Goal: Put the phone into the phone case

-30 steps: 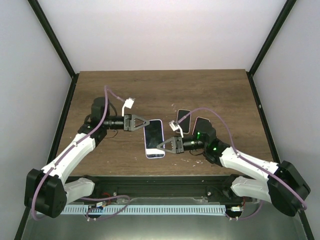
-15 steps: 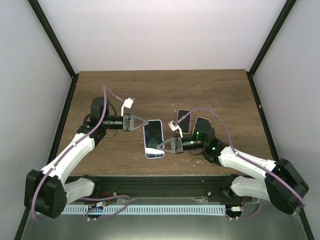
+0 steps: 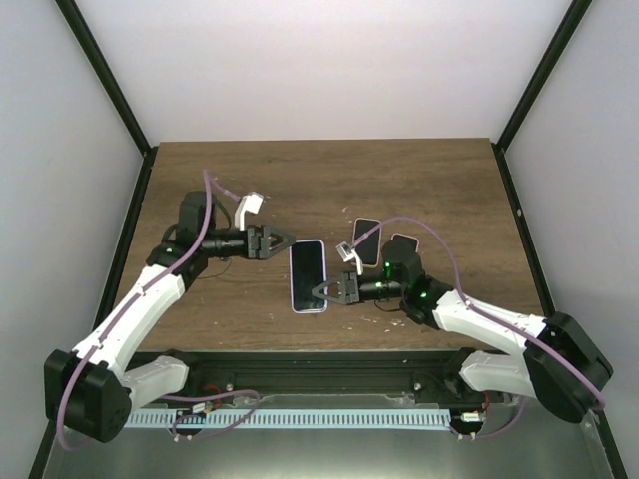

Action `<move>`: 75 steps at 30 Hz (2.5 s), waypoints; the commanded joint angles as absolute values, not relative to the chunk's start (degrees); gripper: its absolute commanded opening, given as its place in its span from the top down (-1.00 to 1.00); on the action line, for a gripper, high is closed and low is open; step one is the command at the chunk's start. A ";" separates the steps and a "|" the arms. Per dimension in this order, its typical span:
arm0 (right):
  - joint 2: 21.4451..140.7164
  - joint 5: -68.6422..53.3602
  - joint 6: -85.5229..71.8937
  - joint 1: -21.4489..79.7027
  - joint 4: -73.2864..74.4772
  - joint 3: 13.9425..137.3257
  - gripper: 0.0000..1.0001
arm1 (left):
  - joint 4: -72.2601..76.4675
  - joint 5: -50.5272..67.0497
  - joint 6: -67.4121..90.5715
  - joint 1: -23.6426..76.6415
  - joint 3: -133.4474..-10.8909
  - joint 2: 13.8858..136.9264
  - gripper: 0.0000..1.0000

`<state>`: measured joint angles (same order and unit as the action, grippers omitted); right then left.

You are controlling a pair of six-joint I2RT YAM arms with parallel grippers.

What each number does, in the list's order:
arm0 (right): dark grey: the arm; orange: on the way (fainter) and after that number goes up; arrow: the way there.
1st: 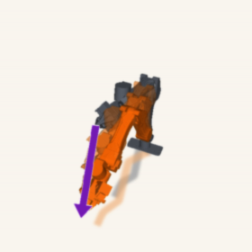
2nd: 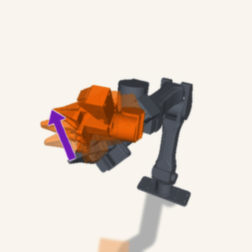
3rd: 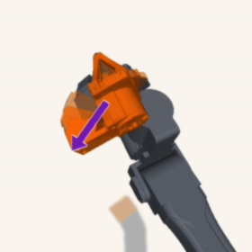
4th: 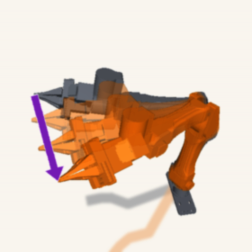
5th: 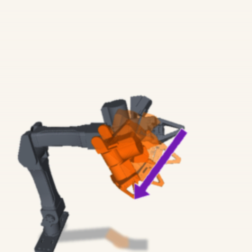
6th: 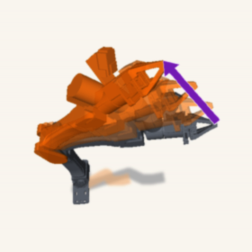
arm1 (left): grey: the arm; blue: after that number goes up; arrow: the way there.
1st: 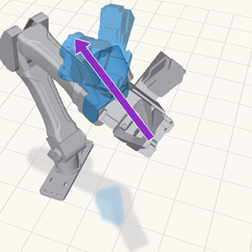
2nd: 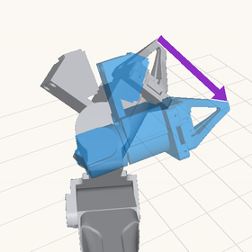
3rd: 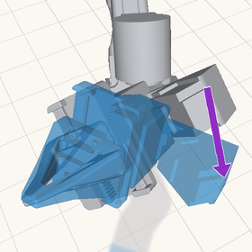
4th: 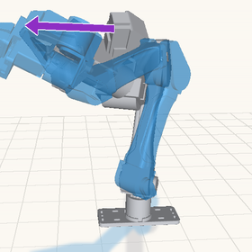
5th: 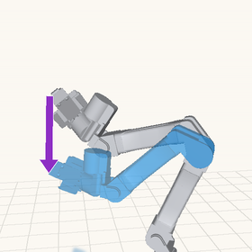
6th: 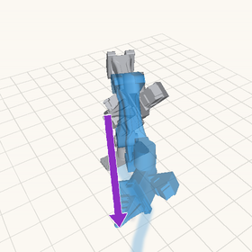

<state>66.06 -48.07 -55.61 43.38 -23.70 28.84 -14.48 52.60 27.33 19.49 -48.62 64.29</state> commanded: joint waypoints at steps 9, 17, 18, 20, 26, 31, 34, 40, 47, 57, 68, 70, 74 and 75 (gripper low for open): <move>78.87 -38.48 -44.93 39.49 -13.65 38.48 0.99 | -31.21 32.68 15.59 19.60 -50.17 54.77 -1.00; 96.48 -39.05 -41.32 34.97 -10.44 51.40 0.99 | -32.56 29.47 14.03 19.55 -45.69 48.46 -1.00; 98.64 -39.67 -41.16 34.50 -10.03 53.07 0.99 | -32.13 29.50 14.09 19.59 -45.15 48.23 -1.00; 102.75 -40.83 -41.09 33.71 -9.81 55.94 0.99 | -31.66 30.29 13.82 19.60 -44.58 48.09 -1.00; 108.79 -42.20 -42.03 32.23 -9.64 59.52 0.88 | -31.94 31.10 13.16 19.67 -44.80 48.69 -1.00; 111.54 -41.83 -41.26 31.35 -6.71 61.10 0.80 | -31.82 31.29 13.02 19.69 -44.65 48.73 -1.00; 112.05 -41.31 -41.22 30.67 -5.28 61.56 0.70 | -31.82 31.14 13.01 19.69 -44.63 48.86 -1.00; 111.07 -39.41 -40.91 29.39 -1.60 61.84 0.19 | -31.86 30.90 13.41 19.71 -44.45 49.21 -1.00; 105.42 -37.69 -39.40 29.17 1.44 61.03 -0.06 | -31.63 30.49 14.54 19.69 -44.54 48.92 -1.00; 90.20 -32.32 -37.54 29.17 7.71 56.02 -0.98 | -31.92 24.49 19.80 19.69 -47.17 47.59 -1.00; 69.66 -22.12 -33.88 29.17 18.76 51.85 -1.00 | -32.66 22.22 22.57 19.69 -51.34 44.09 -1.00; 65.54 -20.35 -33.67 29.16 19.75 50.69 -1.00 | -32.98 22.51 22.80 19.69 -51.86 43.19 -1.00; 58.91 -17.34 -34.09 29.18 21.68 49.39 -1.00 | -33.14 22.49 23.58 19.69 -52.25 41.51 -1.00; 57.81 -16.91 -34.36 29.18 22.43 49.46 -1.00 | -33.14 22.49 23.75 19.70 -52.33 41.16 -1.00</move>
<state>62.46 -21.58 -34.89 29.39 18.35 49.65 -32.73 22.70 22.57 19.55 -50.81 42.74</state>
